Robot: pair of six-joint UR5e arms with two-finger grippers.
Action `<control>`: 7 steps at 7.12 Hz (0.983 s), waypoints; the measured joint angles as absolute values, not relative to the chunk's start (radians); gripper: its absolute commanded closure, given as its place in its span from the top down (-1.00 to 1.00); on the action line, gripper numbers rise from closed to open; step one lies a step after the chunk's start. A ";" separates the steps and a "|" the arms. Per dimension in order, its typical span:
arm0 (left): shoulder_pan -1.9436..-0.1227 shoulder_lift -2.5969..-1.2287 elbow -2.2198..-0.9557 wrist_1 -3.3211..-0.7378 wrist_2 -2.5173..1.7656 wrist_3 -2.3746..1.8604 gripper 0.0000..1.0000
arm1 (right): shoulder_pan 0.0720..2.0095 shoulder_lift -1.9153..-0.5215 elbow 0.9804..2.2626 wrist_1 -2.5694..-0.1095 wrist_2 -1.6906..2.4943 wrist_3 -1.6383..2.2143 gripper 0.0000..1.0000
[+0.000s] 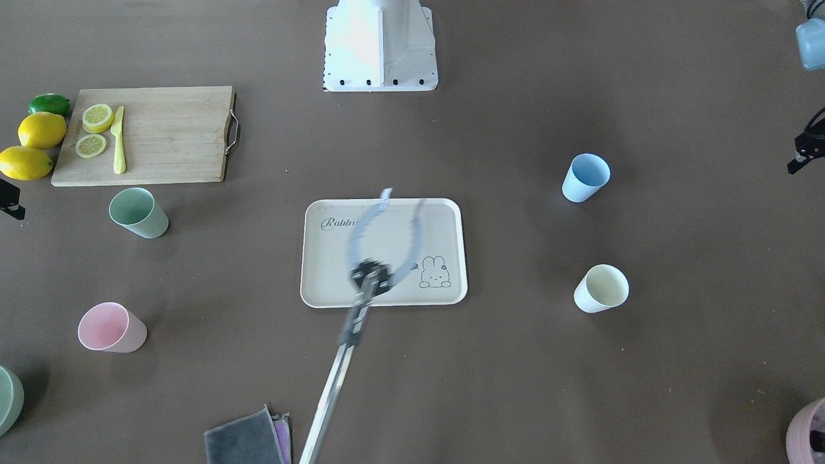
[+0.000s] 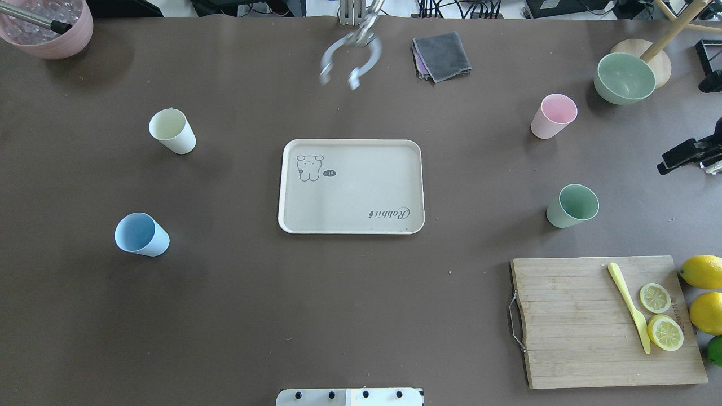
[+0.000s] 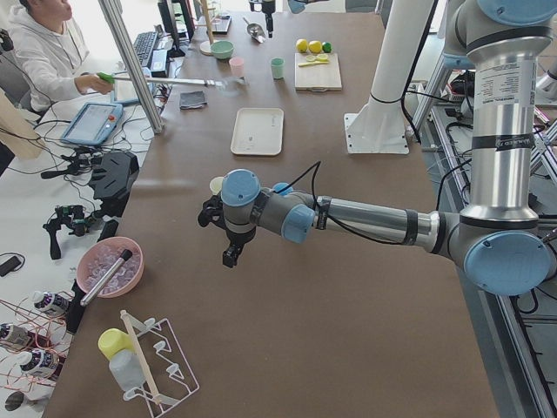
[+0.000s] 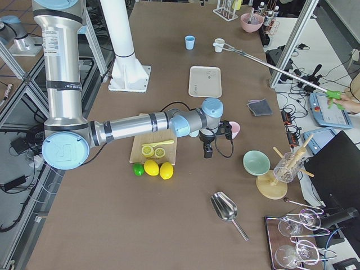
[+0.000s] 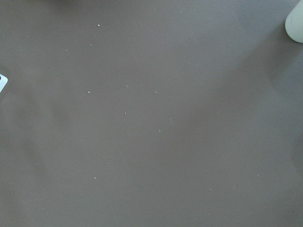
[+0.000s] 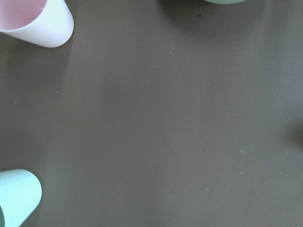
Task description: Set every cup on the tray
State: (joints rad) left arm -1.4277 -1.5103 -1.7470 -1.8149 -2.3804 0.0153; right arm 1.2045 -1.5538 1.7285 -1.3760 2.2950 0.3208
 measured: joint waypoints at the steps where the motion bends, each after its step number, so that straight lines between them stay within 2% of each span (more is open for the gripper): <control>1: -1.438 -1.500 -1.749 -1.818 -2.382 0.016 0.96 | 1.198 -1.554 1.728 -1.362 2.295 0.321 1.00; 7: -1.442 -1.464 -1.755 -1.924 -2.390 0.017 0.96 | 1.176 -1.556 1.722 -1.312 2.294 0.321 1.00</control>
